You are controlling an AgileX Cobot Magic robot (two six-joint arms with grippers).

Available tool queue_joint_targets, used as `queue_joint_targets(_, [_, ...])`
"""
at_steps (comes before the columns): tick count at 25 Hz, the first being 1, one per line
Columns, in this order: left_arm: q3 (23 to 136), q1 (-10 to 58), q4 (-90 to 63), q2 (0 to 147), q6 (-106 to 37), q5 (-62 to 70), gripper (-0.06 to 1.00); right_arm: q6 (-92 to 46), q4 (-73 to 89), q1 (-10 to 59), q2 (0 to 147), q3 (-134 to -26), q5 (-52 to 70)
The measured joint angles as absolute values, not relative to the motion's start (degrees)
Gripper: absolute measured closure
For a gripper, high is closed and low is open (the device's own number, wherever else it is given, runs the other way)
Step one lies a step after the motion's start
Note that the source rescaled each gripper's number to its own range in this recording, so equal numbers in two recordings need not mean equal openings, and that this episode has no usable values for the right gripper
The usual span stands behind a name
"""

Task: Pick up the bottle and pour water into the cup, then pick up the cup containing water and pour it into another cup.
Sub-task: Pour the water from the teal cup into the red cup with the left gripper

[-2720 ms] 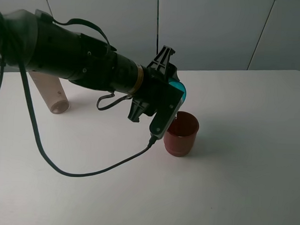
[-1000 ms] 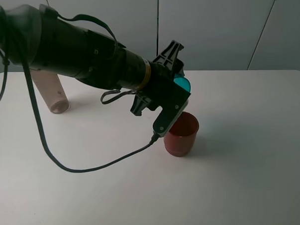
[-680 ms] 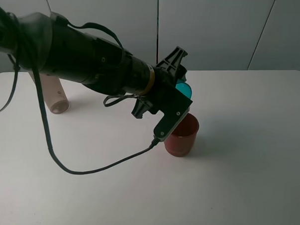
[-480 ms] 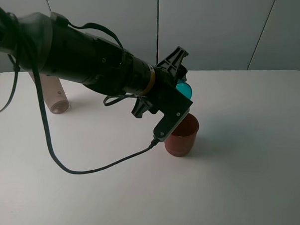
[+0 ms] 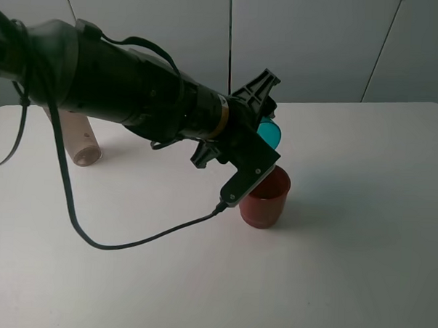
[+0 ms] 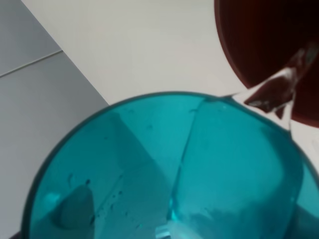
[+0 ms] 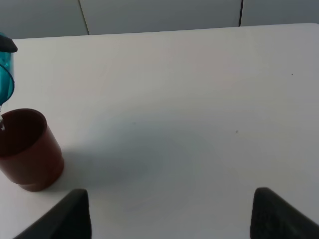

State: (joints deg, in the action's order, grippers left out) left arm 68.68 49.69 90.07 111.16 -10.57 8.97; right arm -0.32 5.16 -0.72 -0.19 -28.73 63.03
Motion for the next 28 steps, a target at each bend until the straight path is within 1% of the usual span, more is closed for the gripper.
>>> queue_joint_targets(19, [68.68,49.83,95.28,111.16,-10.92,9.47,0.84,-0.32,5.16,-0.72,-0.19,-28.73,63.03])
queue_joint_targets(28, [68.68,51.02,97.74,111.16,-10.92,12.19,0.84,-0.32,5.16,-0.72,-0.19,-28.73,63.03])
